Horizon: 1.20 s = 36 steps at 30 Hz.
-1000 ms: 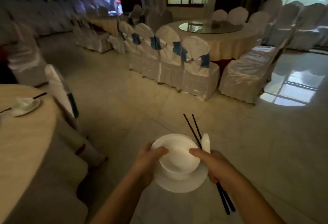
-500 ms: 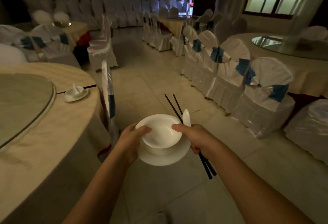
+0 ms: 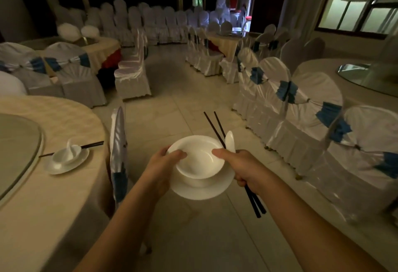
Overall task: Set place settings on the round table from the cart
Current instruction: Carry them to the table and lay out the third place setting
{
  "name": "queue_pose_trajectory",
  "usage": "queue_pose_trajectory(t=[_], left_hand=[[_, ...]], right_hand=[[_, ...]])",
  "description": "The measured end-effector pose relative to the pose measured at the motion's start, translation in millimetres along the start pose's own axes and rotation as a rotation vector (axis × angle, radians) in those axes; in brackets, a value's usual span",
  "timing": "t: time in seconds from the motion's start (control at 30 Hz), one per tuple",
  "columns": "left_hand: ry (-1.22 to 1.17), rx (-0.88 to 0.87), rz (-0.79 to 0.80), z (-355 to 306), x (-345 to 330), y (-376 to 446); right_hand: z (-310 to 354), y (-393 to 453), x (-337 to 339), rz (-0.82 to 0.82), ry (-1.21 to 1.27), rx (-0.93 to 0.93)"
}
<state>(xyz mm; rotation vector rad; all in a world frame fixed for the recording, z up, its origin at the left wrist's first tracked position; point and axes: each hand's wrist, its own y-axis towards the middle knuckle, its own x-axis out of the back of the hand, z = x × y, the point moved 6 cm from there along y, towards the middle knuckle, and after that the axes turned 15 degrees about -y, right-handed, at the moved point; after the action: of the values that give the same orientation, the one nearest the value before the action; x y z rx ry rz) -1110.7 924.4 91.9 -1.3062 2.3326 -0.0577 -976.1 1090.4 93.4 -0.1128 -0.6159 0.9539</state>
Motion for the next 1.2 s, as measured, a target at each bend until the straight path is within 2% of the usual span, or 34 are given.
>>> queue_pose_trajectory(t=[0.27,0.47,0.57,0.67,0.9,1.2], left_hand=[[-0.014,-0.012,-0.100,-8.6,-57.8,150.4],[-0.041,-0.063,-0.211,-43.9,-104.2,258.9],[-0.030,-0.091,-0.295,-56.5,-104.7,298.6],[-0.040,-0.117,-0.346,-69.7,-91.6,337.0],[-0.072,-0.130,-0.408,-103.1,-39.6,457.4],[-0.081,-0.222,-0.498,-205.8,38.6,600.9]], right_hand=[[23.2,179.0,52.7,0.096,-0.013,0.041],[81.2,315.1,95.4,0.207,-0.099,0.089],[110.9,365.6,97.3,0.239,-0.120,0.123],[133.3,416.3,79.9,0.320,-0.144,0.154],[192.0,542.8,23.6,0.369,-0.182,0.156],[331.6,673.3,-51.4,0.342,-0.227,0.242]])
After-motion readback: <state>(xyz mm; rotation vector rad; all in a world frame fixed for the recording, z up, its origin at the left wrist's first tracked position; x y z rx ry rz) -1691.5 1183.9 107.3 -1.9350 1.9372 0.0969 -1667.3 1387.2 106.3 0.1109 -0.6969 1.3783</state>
